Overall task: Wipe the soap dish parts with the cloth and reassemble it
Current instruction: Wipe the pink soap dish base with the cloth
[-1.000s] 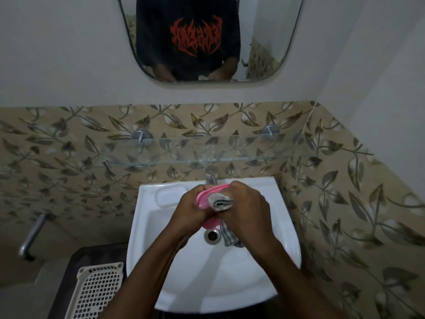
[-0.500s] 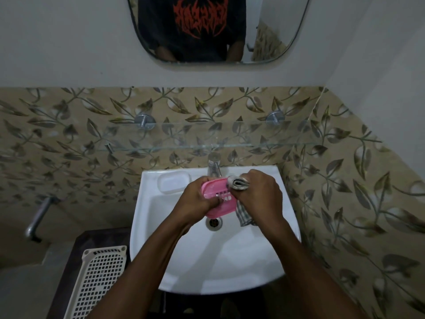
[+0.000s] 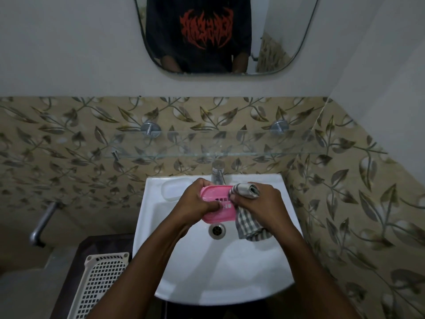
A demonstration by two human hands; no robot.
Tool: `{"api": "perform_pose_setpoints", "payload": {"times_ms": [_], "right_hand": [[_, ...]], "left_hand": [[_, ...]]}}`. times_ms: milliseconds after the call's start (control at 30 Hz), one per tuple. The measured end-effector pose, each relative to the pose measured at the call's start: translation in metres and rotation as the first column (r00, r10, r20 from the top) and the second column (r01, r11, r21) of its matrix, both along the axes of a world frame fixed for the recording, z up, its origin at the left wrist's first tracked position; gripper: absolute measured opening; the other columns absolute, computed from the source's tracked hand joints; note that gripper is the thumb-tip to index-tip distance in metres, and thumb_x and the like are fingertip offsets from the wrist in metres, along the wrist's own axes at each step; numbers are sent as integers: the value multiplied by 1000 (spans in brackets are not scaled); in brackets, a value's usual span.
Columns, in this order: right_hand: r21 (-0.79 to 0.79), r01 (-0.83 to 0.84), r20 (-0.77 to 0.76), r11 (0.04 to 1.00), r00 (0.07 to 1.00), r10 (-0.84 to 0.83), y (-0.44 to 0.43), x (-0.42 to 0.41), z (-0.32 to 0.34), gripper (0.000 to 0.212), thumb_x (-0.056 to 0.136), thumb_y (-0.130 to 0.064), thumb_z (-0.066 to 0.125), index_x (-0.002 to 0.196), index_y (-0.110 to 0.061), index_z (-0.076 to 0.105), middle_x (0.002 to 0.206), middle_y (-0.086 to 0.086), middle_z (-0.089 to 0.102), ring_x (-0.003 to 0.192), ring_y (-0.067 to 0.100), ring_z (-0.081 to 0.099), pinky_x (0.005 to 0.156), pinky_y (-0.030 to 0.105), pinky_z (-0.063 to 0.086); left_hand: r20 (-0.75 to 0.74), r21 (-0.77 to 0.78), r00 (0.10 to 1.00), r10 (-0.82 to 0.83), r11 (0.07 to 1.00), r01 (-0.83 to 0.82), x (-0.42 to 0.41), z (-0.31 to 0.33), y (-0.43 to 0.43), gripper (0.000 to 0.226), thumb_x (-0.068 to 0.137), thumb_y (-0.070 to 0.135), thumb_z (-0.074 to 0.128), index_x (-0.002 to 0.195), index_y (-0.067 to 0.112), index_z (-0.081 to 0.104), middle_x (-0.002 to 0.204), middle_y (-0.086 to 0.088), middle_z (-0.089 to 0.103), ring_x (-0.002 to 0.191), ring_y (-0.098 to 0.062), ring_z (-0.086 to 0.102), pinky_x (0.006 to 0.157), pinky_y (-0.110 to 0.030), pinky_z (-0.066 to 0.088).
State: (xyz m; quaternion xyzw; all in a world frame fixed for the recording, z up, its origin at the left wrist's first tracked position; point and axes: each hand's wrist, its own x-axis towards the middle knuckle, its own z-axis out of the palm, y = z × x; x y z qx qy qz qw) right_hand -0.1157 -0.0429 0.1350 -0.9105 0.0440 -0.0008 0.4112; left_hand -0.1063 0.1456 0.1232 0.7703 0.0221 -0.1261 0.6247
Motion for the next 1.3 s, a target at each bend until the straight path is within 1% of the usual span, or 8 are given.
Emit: {"api": "perform_pose_setpoints", "payload": {"times_ms": [200,333,433,533,700,933,1133,1300], "right_hand": [[216,200,-129,956,976,-175,6,-17,-12,19,75,-41,77,79,-22,73,75,-8,71,70,1,64,63,22,50],[190,274,-126,943,959,-253,28,-27,-25,29,75,-53,71,85,-26,72,80,-8,73,74,6,67,71,28,56],[121,351,-33,928,936,-350,31,-23,-15,27,80,-53,69,77,-26,67,69,-11,65,65,6,62,57,23,48],[-10,378,148,926,916,-372,30,-12,3,22,85,-43,68,76,-24,63,67,-12,56,61,5,54,51,15,34],[-137,306,356,942,903,-242,31,-8,11,14,84,-34,70,81,-21,68,74,-7,60,62,8,52,53,17,38],[-59,379,314,924,885,-343,28,-6,7,18,83,-37,71,83,-19,68,78,-4,66,69,12,63,59,22,46],[-185,155,501,971,864,-43,41,-22,7,22,73,-21,80,93,-18,72,87,-1,71,71,14,67,63,25,56],[-73,373,400,925,861,-316,27,-9,9,11,80,-22,76,86,-15,71,82,1,69,68,18,66,59,22,45]], "left_hand": [[-83,-314,916,392,862,-398,-4,0,-9,47,69,1,83,108,16,60,101,-13,71,91,-30,70,75,-46,61],[22,-259,931,364,902,-346,-19,-14,-30,22,87,17,72,105,26,64,102,-3,73,91,-19,71,75,-36,61],[110,-154,948,300,947,-282,-22,-15,-34,19,91,23,67,103,36,60,103,5,70,92,-11,69,72,-25,59],[142,-43,970,197,980,-193,-30,-16,-39,22,93,28,65,109,38,55,106,7,67,95,-8,67,73,-25,59],[177,-11,963,204,979,-205,-27,-13,-40,30,91,30,66,119,27,56,109,4,67,97,-12,66,81,-34,60],[96,-82,985,145,987,-137,-30,-10,-37,39,89,30,69,125,23,56,114,1,68,99,-15,68,82,-39,61],[86,-103,982,167,982,-158,-24,-9,-32,27,90,22,68,116,22,61,106,1,71,97,-16,68,81,-34,61],[37,-116,990,133,985,-127,-28,-13,-37,47,86,29,72,129,19,55,117,-3,68,102,-20,68,85,-44,59]]}}
